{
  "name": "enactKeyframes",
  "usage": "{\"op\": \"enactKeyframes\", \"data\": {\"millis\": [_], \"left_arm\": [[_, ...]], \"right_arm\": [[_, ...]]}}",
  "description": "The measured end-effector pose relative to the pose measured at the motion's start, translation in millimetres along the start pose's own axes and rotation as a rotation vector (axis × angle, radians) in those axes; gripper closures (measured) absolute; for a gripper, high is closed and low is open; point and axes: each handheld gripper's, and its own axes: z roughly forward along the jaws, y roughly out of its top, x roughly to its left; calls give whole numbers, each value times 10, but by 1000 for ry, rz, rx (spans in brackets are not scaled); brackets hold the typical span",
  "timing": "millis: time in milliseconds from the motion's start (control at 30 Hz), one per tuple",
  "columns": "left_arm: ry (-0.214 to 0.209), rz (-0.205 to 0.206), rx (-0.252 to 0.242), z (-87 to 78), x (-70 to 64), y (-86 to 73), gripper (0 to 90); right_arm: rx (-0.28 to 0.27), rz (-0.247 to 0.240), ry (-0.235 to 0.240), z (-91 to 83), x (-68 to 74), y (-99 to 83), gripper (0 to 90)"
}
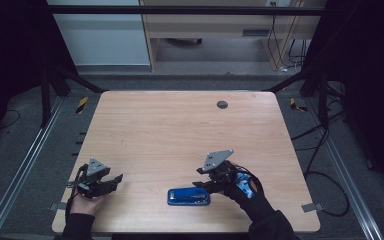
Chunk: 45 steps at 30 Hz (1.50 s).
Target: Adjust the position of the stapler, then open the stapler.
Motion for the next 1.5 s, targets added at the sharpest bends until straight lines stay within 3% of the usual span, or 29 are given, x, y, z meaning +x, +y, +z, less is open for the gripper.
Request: {"op": "enactKeyframes", "data": {"millis": [33, 67, 100, 167, 233, 300, 367, 433, 700, 767, 1000, 1200, 1500], "left_arm": [[-4, -1, -3, 1, -5, 1, 433], [-8, 4, -2, -2, -7, 3, 444], [-10, 6, -3, -5, -11, 6, 444], [-15, 12, -11, -13, -19, 10, 457], [-25, 12, -16, -20, -30, 15, 464], [-34, 14, -21, -18, -45, 22, 464], [-42, 24, -22, -27, -60, 33, 464], [-52, 29, -31, -44, -80, 49, 468], [-107, 73, -82, -144, -228, 146, 519], [-149, 103, -88, -157, -310, 195, 520], [-228, 189, -78, -97, -506, 330, 499], [-266, 244, -80, -65, -655, 525, 482], [-353, 324, -83, 9, -998, 826, 450]], "right_arm": [[-12, 10, -15, -33, 9, -32, 552], [-38, 10, -65, -94, 24, -101, 583], [-38, 10, -65, -94, 24, -101, 583], [-71, 38, -127, -205, 24, -216, 642], [-92, 59, -141, -243, 21, -259, 656], [-147, 101, -160, -350, 25, -376, 694], [-165, 110, -169, -384, 37, -409, 713], [-209, 147, -158, -461, 70, -497, 785], [-204, 172, -114, -432, 173, -623, 900], [-190, 171, -93, -388, 201, -660, 900], [-163, 200, -59, -278, 253, -737, 900], [-146, 194, -45, -203, 313, -748, 900], [-107, 211, -27, -127, 309, -787, 900]]}}
